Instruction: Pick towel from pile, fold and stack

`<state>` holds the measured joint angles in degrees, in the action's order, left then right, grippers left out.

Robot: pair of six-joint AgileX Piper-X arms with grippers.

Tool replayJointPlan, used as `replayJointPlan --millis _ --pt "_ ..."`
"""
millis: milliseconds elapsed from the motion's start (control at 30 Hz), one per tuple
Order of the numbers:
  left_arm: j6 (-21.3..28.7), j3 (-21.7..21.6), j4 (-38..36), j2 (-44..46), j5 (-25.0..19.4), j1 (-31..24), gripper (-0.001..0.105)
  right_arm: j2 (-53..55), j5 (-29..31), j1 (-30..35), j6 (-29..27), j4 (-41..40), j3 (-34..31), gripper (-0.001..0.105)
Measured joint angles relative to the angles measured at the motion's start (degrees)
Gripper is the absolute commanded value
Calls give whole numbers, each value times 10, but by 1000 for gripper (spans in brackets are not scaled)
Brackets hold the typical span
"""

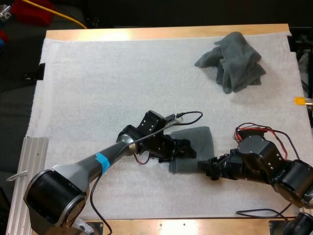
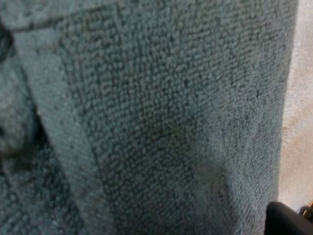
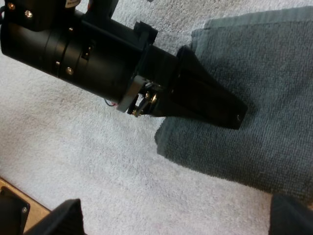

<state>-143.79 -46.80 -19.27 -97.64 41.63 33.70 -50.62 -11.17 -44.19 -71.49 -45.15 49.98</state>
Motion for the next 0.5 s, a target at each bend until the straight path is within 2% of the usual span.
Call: replayJointPlan --millis 67,167,333,367,500 --pt "2 0 0 0 0 0 64 0 0 0 0 0 0 73" --pt "3 0 0 0 3 0 46 0 0 0 0 0 0 73" --pt "19 0 -1 0 24 0 6 0 -1 0 0 0 0 73" --pt "31 0 -1 0 37 0 1 0 -1 0 0 0 0 73" --pt "64 0 -3 21 63 1 0 0 -1 0 0 0 0 73"
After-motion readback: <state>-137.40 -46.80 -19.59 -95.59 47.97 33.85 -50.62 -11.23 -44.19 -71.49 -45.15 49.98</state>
